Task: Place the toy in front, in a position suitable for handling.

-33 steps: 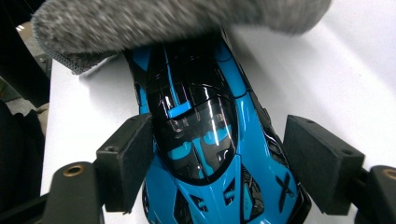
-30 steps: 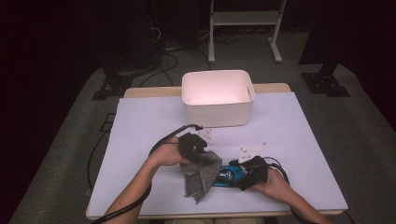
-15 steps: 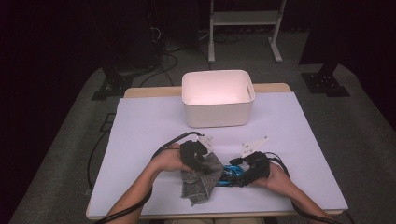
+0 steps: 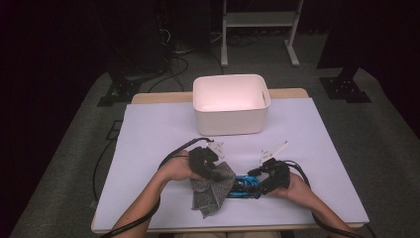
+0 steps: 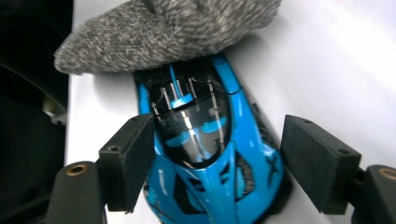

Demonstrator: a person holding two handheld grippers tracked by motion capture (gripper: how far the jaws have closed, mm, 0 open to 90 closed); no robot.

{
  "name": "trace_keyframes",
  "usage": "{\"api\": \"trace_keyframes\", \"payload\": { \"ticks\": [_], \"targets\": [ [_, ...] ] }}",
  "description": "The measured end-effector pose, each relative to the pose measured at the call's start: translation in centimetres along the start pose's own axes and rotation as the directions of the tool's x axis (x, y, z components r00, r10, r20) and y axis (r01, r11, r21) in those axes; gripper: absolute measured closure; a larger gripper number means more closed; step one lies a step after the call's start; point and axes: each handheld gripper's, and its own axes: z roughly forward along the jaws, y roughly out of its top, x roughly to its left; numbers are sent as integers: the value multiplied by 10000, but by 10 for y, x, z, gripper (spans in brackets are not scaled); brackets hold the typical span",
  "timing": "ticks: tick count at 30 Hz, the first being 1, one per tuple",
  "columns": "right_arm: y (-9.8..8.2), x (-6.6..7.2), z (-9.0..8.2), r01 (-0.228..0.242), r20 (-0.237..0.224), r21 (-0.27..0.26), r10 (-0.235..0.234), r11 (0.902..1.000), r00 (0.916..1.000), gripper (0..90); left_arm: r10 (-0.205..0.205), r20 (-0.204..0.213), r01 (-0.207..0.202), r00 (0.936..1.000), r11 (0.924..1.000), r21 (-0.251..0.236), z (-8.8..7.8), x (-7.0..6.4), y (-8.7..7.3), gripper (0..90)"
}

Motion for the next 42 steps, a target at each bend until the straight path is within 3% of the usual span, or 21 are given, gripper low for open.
{"api": "trace_keyframes", "payload": {
  "ticks": [6, 11, 15, 20, 24, 28, 30, 31, 35, 36, 39, 41, 42],
  "targets": [
    [-1, 7, 4, 110, 479, 7, -110, 9999, 9988, 240, 196, -403, -211, 9990, 9992, -352, -18, -2, 12, 789],
    [-5, 19, 3, 681, 1170, -311, -640, 9972, 9911, 235, 265, -526, -278, 9983, 9994, -227, -22, -2, 18, 789],
    [-6, 29, 2, 1401, 1737, -324, -1325, 9896, 9758, 235, 133, -381, -136, 9992, 9999, -88, -18, 3, 19, 785],
    [-10, 42, 1, 2379, 2371, -395, -2222, 9705, 9457, 239, -256, 55, 255, 9997, 9996, 124, -8, 14, 19, 776],
    [-13, 46, 1, 2825, 2645, -458, -2611, 9582, 9284, 242, -536, 506, 534, 9973, 9986, 45, -2, 18, 21, 764],
    [-14, 51, 1, 3239, 2872, -387, -2999, 9453, 9097, 243, -928, 1139, 942, 9891, 9955, -67, 3, 20, 20, 705],
    [-15, 53, 1, 3472, 2992, -368, -3212, 9371, 8985, 244, -1162, 1329, 1177, 9843, 9930, -38, 5, 22, 19, 623],
    [-15, 54, 1, 3565, 3044, -344, -3300, 9337, 8936, 244, -1439, 1497, 1451, 9782, 9894, 28, 6, 24, 18, 579],
    [-16, 55, 1, 3656, 3113, -358, -3372, 9301, 8885, 244, -1916, 2191, 1822, 9567, 9813, 626, 19, 27, 17, 438],
    [-16, 55, 1, 3715, 3129, -362, -3426, 9277, 8859, 244, -1860, 2242, 1757, 9566, 9823, 654, 22, 25, 17, 434],
    [-15, 56, 1, 3788, 3098, -269, -3525, 9251, 8830, 245, -1450, 2176, 1342, 9652, 9889, 636, 20, 21, 19, 500],
    [-14, 56, 0, 3956, 3063, -141, -3726, 9183, 8760, 243, -1291, 2041, 1187, 9704, 9909, 629, 19, 18, 20, 518],
    [-14, 56, 0, 3917, 2983, -120, -3706, 9200, 8796, 241, -1217, 1962, 1112, 9730, 9917, 638, 18, 16, 20, 524]
  ]
}}
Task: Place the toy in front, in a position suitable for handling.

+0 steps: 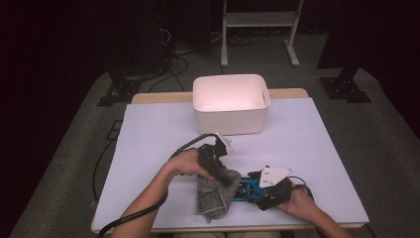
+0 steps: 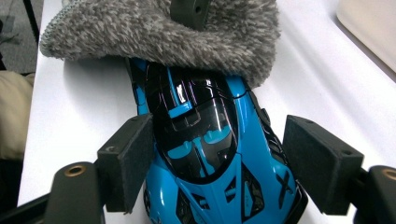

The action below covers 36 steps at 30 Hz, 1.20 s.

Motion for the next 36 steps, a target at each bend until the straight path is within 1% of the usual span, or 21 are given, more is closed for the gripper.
{"api": "trace_keyframes", "payload": {
  "ticks": [2, 3, 5, 6, 7, 8, 10, 11, 13, 15, 16, 17, 19, 20, 22, 25, 28, 29, 32, 35, 36],
  "targets": [
    [0, -3, -2, -85, -226, 28, 86, 10000, 9997, 246, 207, -236, -207, 9995, 9998, 16, -1, -5, 0, 528],
    [0, -6, -3, -285, -453, -24, 284, 9996, 9986, 247, 367, -368, -368, 9986, 9993, -16, -1, -9, 0, 530],
    [-1, -16, -6, -945, -1199, -51, 932, 9955, 9884, 286, 561, -578, -565, 9967, 9984, -52, -3, -16, 0, 542],
    [-1, -19, -6, -1179, -1373, 57, 1176, 9930, 9835, 294, 717, -703, -719, 9949, 9974, -14, -3, -20, 0, 544],
    [-2, -23, -5, -1404, -1642, 325, 1438, 9896, 9759, 287, 913, -926, -908, 9915, 9958, 94, -3, -25, 0, 545],
    [-4, -26, -1, -1609, -2068, 670, 1714, 9847, 9632, 289, 974, -1056, -966, 9896, 9952, 132, -3, -29, 1, 545],
    [-7, -27, 2, -1813, -2535, 774, 1952, 9804, 9474, 324, 1316, -1307, -1293, 9827, 9913, 260, -3, -36, 1, 545],
    [-9, -25, 5, -1817, -2914, 783, 1968, 9802, 9361, 375, 1263, -1401, -1247, 9820, 9920, 205, -3, -40, 1, 548],
    [-9, -23, 9, -1818, -3200, 691, 1944, 9809, 9272, 404, 1443, -1505, -1417, 9780, 9895, 277, -4, -45, 1, 551],
    [-7, -22, 11, -1805, -3627, 562, 1885, 9820, 9126, 461, 1490, -1474, -1471, 9778, 9888, 236, -4, -49, 0, 559],
    [-5, -22, 11, -1777, -3720, 583, 1866, 9824, 9093, 473, 1500, -1499, -1483, 9772, 9887, 230, -5, -52, -1, 561],
    [-4, -21, 12, -1644, -3809, 620, 1756, 9844, 9078, 498, 1522, -1427, -1514, 9780, 9883, 166, -5, -53, -2, 563],
    [-1, -18, 14, -1328, -4216, 716, 1507, 9886, 8942, 560, 1426, -1220, -1433, 9822, 9897, 37, -7, -54, -4, 585],
    [0, -15, 15, -1052, -4125, 638, 1222, 9924, 9027, 569, 1399, -1163, -1419, 9833, 9898, -90, -8, -56, -6, 595],
    [2, -11, 14, -709, -4076, 576, 883, 9958, 9089, 579, 1393, -1189, -1432, 9831, 9894, -250, -9, -58, -9, 622],
    [2, -6, 13, -281, -3802, 411, 416, 9988, 9240, 581, 1431, -1306, -1493, 9810, 9880, -392, -12, -60, -11, 673],
    [4, -5, 11, -207, -3661, 254, 286, 9995, 9301, 581, 1553, -1683, -1635, 9734, 9859, -354, -16, -62, -10, 720],
    [6, -5, 11, -186, -3555, 210, 249, 9996, 9344, 581, 1574, -1794, -1660, 9711, 9855, -343, -19, -62, -10, 730],
    [12, -11, 10, -167, -3329, 16, 163, 9999, 9428, 582, 1633, -2174, -1756, 9623, 9837, -382, -30, -63, -6, 736],
    [19, -18, 9, 1, -2979, -276, -83, 9996, 9546, 581, 1640, -2652, -1803, 9501, 9829, -381, -42, -62, -1, 736],
    [22, -21, 9, 30, -2860, -340, -126, 9994, 9582, 581, 1680, -2841, -1848, 9440, 9822, -333, -44, -62, 1, 735]
  ]
}}
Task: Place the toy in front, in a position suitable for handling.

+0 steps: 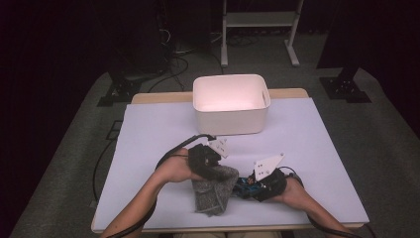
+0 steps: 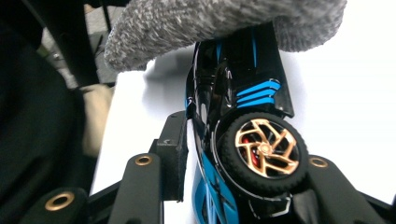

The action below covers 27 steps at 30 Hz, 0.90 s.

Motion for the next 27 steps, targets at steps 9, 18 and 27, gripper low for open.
{"api": "trace_keyframes", "payload": {
  "ticks": [9, 18, 27],
  "targets": [
    [-12, -14, 17, -116, 69, 544, 113, 9985, 9999, 574, -357, 82, 354, 9993, 9986, 382, 22, 10, -11, 735],
    [-22, -8, -14, -745, 515, 185, 734, 9971, 9960, 589, -217, -1, 217, 9998, 9983, 543, 22, 8, -8, 731],
    [-23, -8, -16, -610, 593, 199, 597, 9979, 9965, 672, 251, 33, -252, 9997, 9982, 543, 27, 1, 16, 716]
  ]
}}
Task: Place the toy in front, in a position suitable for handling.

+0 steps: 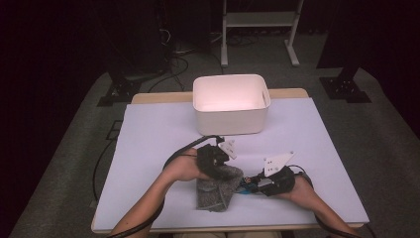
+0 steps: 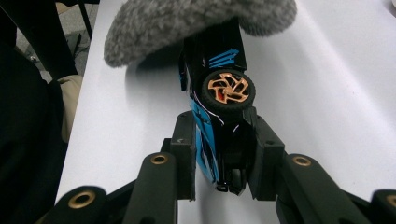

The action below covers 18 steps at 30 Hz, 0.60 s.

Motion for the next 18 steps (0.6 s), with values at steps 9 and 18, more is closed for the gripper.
{"api": "trace_keyframes", "payload": {
  "ticks": [9, 18],
  "targets": [
    [1, 1, 2, -53, 3, -31, 53, 10000, 10000, 673, 745, 402, -743, 9964, 9972, -70, 27, -8, 40, 716],
    [0, 0, 2, -50, -14, -62, 50, 10000, 10000, 679, 622, 266, -626, 9977, 9979, 142, 24, -6, 26, 734]
  ]
}}
